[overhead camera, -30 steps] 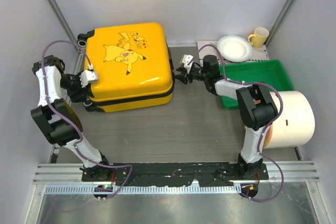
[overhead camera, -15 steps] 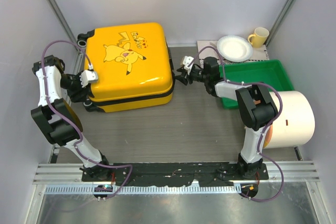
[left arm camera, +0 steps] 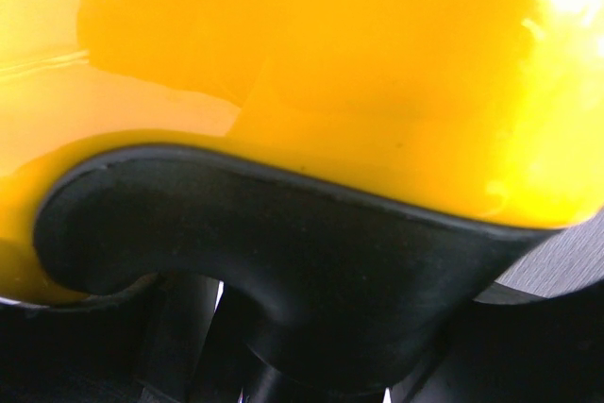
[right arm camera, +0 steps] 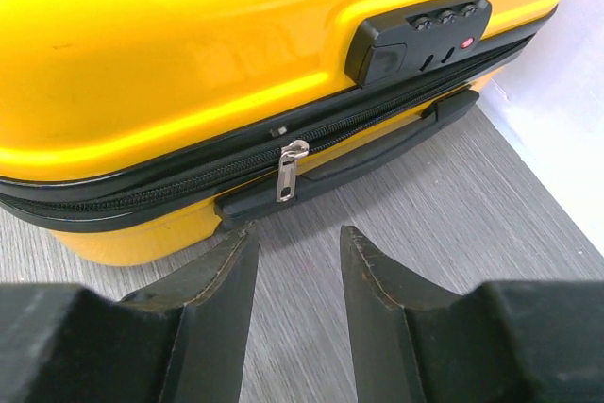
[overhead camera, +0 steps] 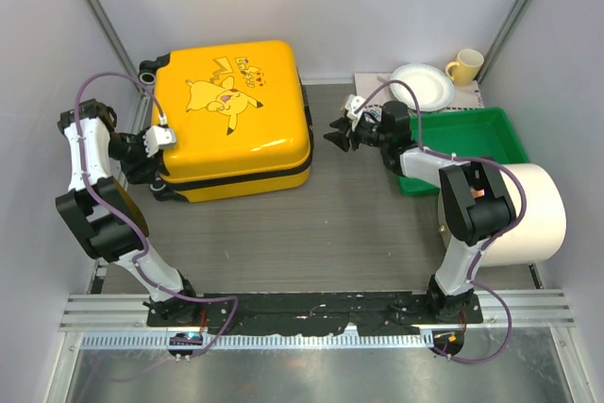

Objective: Open, take out, and arrange the luggage

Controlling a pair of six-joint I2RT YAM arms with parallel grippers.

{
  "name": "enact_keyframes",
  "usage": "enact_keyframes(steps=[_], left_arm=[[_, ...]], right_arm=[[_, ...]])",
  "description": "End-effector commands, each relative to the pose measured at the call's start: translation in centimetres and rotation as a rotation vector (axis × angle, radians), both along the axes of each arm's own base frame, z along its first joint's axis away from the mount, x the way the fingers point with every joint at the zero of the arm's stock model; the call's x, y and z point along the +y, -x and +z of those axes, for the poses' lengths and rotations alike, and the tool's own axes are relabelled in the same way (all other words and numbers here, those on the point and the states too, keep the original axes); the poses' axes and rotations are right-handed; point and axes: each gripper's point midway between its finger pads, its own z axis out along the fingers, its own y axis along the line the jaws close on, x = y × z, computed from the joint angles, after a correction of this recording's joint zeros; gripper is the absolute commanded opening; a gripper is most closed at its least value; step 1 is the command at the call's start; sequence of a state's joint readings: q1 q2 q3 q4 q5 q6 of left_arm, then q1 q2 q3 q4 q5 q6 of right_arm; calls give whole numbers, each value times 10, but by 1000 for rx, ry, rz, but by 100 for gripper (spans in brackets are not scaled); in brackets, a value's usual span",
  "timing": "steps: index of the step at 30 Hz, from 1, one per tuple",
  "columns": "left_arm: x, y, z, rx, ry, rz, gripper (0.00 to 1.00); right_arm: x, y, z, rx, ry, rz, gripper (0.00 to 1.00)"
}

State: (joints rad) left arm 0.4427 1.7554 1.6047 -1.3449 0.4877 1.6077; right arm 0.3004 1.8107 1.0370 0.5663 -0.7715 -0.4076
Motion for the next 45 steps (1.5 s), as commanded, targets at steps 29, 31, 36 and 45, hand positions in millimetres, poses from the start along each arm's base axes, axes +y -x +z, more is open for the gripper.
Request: enact_keyframes(steps=[29,31,36,45], left_arm=[[13,-25,-5,-46,-24,44,0],[12,-26,-6,-45,-20,45,0],[12,-27,-6,-46,-18,49,0],[13,-28,-5,-48,-21,49,0]], right_arm=[[38,-28,-2,-76,-36,-38,38],[41,-27,-2,-79,-38,-29,38],[49,-26,0,-99,-54,-17,38],[60,-30,-5,-137,-44,3,35]])
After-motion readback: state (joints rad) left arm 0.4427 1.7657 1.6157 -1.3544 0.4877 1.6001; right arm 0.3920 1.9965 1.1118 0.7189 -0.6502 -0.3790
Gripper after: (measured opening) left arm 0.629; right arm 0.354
